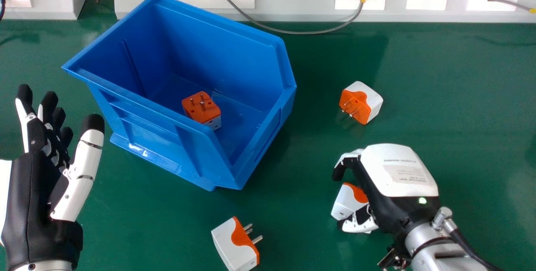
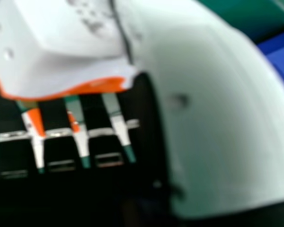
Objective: Pick all objects and put in blue box
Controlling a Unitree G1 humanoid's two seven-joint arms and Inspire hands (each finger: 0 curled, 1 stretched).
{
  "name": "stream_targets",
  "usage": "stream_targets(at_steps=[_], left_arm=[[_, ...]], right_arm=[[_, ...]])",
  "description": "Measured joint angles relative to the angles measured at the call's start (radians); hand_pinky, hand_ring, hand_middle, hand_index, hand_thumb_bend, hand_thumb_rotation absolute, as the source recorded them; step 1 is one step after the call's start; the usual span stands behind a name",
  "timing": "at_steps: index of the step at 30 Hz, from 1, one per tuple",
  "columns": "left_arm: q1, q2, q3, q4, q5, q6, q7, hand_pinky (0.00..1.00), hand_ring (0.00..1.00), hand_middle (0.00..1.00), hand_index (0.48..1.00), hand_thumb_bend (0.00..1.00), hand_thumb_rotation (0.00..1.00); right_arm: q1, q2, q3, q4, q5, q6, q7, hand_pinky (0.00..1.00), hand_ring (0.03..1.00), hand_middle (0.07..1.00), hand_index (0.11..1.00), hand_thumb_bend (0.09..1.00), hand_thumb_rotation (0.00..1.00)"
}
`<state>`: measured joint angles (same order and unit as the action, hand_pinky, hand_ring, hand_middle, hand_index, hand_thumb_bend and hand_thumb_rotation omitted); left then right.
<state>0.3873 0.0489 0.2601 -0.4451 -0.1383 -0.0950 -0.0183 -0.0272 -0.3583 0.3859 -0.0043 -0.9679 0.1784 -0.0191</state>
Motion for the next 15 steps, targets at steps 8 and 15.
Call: stream_targets(at_steps=[8, 15], left_arm=[[0.001, 0.000, 0.001, 0.000, -0.003, 0.000, -0.004, 1.00, 1.00, 1.00, 1.000, 0.41, 0.52], [0.000, 0.000, 0.001, 0.001, -0.009, -0.001, -0.004, 1.00, 1.00, 1.00, 1.000, 0.44, 0.55]], right_arm=[[-0.003, 0.001, 0.004, -0.084, 0.002, 0.100, 0.160, 0.30, 0.438, 0.537, 0.563, 0.486, 0.00], [-0.030, -0.007, 0.039, -0.116, -0.068, 0.160, 0.272, 0.32, 0.447, 0.542, 0.564, 0.488, 0.00]])
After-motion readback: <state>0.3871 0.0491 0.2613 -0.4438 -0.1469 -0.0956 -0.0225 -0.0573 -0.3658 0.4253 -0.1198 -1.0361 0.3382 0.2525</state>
